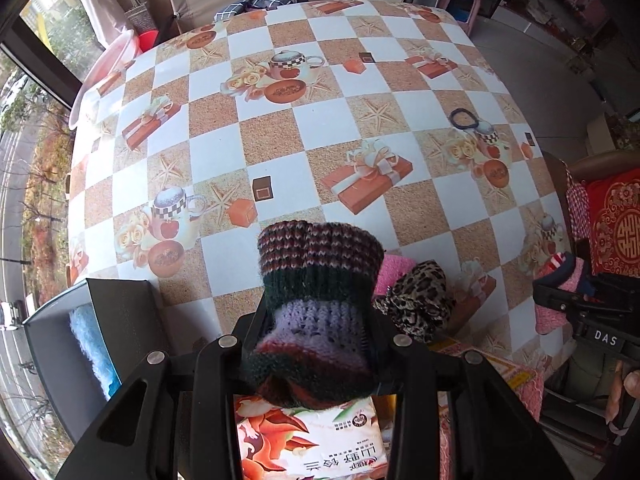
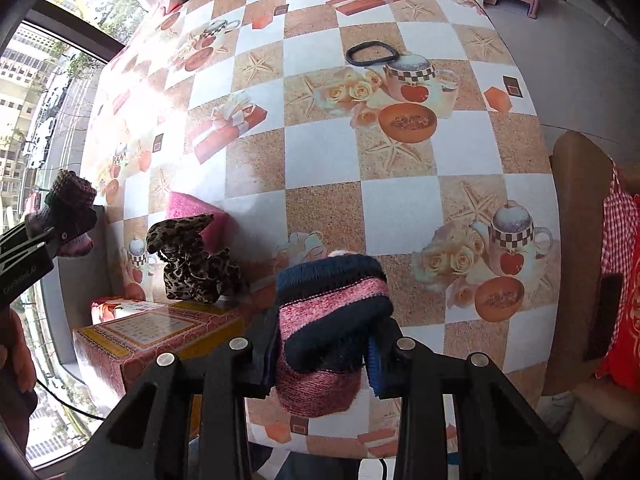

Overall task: Organize soft objects
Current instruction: 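Lift both knit socks in the grippers and carry them toward the white box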

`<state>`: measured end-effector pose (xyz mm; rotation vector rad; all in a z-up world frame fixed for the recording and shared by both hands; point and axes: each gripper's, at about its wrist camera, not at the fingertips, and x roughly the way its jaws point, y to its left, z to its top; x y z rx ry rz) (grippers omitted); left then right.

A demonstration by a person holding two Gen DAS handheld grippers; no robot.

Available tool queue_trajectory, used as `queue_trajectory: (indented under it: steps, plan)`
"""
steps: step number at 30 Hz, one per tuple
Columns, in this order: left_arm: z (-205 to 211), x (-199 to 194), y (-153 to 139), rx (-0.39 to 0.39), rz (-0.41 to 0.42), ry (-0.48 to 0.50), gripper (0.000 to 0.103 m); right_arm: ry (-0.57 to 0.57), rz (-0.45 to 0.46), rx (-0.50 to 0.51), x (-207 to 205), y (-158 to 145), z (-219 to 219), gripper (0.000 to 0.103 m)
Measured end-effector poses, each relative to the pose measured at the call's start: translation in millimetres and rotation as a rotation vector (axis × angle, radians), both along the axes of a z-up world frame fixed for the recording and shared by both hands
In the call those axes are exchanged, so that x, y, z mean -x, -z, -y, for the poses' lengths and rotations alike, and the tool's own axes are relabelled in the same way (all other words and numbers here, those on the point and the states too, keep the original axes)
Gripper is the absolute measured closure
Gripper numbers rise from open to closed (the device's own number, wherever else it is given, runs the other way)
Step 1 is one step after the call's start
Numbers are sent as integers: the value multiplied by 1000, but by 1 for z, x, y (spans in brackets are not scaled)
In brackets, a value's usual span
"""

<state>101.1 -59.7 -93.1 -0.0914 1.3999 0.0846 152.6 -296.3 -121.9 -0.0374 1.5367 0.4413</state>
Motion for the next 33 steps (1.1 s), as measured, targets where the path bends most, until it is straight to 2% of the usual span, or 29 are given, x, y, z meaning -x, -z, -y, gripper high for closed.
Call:
queue_trajectory:
  steps: [7, 15, 24, 33]
  plan:
    - [21, 13, -26, 22, 50, 54, 63, 42, 11, -10, 15, 4, -4, 68]
    - [74, 9, -64, 79, 132, 188, 63, 100, 42, -31, 31, -17, 17, 68]
    - [146, 30, -89, 135, 175, 422, 63, 178, 76, -31, 64, -40, 50, 68]
    - [193, 82, -94, 175, 155, 698, 63, 210, 52, -5, 102, -37, 66, 68]
